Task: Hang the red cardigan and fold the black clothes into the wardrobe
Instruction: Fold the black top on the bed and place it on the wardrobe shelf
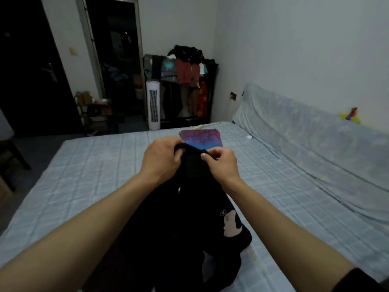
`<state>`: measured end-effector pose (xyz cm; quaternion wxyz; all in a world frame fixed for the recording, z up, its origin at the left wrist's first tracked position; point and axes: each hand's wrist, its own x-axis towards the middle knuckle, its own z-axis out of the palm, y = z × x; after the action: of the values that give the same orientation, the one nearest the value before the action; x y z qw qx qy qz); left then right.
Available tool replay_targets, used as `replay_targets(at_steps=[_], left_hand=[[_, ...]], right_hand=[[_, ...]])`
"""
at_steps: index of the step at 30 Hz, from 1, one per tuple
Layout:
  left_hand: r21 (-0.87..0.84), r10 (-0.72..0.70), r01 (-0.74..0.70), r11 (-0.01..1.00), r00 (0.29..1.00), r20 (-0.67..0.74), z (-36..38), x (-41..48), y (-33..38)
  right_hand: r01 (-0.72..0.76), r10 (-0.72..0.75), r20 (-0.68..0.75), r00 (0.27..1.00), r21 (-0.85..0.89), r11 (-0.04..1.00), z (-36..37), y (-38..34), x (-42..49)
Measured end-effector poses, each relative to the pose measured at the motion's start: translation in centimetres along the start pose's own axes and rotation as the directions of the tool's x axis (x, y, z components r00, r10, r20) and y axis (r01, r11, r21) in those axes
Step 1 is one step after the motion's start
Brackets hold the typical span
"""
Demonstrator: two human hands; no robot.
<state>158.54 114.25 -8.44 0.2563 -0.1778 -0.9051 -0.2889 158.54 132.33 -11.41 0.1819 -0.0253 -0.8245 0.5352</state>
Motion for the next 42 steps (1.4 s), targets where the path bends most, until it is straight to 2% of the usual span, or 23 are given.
replay_targets(at_steps=[3,5,6,8,9,11,13,16,20,27,30,35,37,39,42], left_hand=[[0.077,-0.002,0.002,0.997,1.000,0.001,-1.5,1.8,0.8],[0.114,-0.007,0.009,0.993,1.000,-0.017,-2.3,2.6,1.2],[0.134,-0.005,0.007,0.991,1.000,-0.019,-2.6,3.1,1.4],[0.158,-0.011,0.013,0.987,1.000,-0.017,-2.8,3.8,1.8],[0.158,-0.024,0.027,0.987,1.000,-0.020,-2.7,4.0,2.0],[0.149,-0.059,0.062,0.987,0.998,-0.030,-2.4,4.3,2.4],[0.151,-0.086,0.092,0.984,0.995,-0.045,-2.2,4.8,2.7],[0.185,-0.115,0.126,0.975,0.991,-0.068,-2.5,6.0,2.8],[0.189,-0.139,0.155,0.970,0.986,-0.096,-3.5,7.1,2.6],[0.201,-0.145,0.157,0.967,0.987,-0.073,-6.2,6.7,-0.7],[0.254,-0.163,0.173,0.952,0.985,-0.060,-7.6,5.3,-3.9],[0.305,-0.359,0.333,0.892,0.933,0.034,-7.6,2.8,-8.0],[0.267,-0.391,0.350,0.898,0.912,0.119,-7.0,2.3,-8.2],[0.139,-0.350,0.324,0.936,0.899,0.264,-6.4,2.0,-6.5],[-0.124,-0.158,0.218,0.968,0.913,0.376,-5.5,1.9,-2.0]], right_hand=[[-0.053,0.036,0.112,0.993,0.152,0.987,0.1,0.0,-1.0],[-0.107,0.009,0.291,0.957,0.323,0.940,-0.3,-0.3,-1.9],[-0.107,-0.034,0.375,0.926,0.350,0.931,-0.5,-0.2,-2.1],[-0.011,-0.129,0.478,0.869,0.281,0.960,-0.7,0.1,-2.3],[0.069,-0.161,0.484,0.860,0.203,0.977,-0.4,0.3,-2.5],[0.235,-0.218,0.402,0.889,0.007,0.972,0.8,0.9,-3.0],[0.289,-0.260,0.245,0.934,-0.091,0.953,2.3,1.6,-4.1],[0.194,-0.188,0.112,0.976,-0.049,0.980,3.9,3.0,-6.6],[0.031,-0.028,0.103,0.994,-0.022,0.999,5.1,5.2,-8.3],[-0.054,0.052,-0.021,0.998,-0.115,0.992,4.7,5.8,-5.9],[-0.016,-0.001,-0.096,0.995,-0.178,0.984,2.3,5.0,-3.8],[0.160,-0.177,-0.084,0.981,-0.179,0.971,-0.7,-0.4,0.0],[0.204,-0.219,-0.064,0.974,-0.190,0.960,-0.9,-2.2,1.1],[0.223,-0.233,-0.025,0.972,-0.205,0.953,-0.7,-3.4,1.8],[0.248,-0.241,0.059,0.969,-0.224,0.943,0.0,-4.5,1.9]])
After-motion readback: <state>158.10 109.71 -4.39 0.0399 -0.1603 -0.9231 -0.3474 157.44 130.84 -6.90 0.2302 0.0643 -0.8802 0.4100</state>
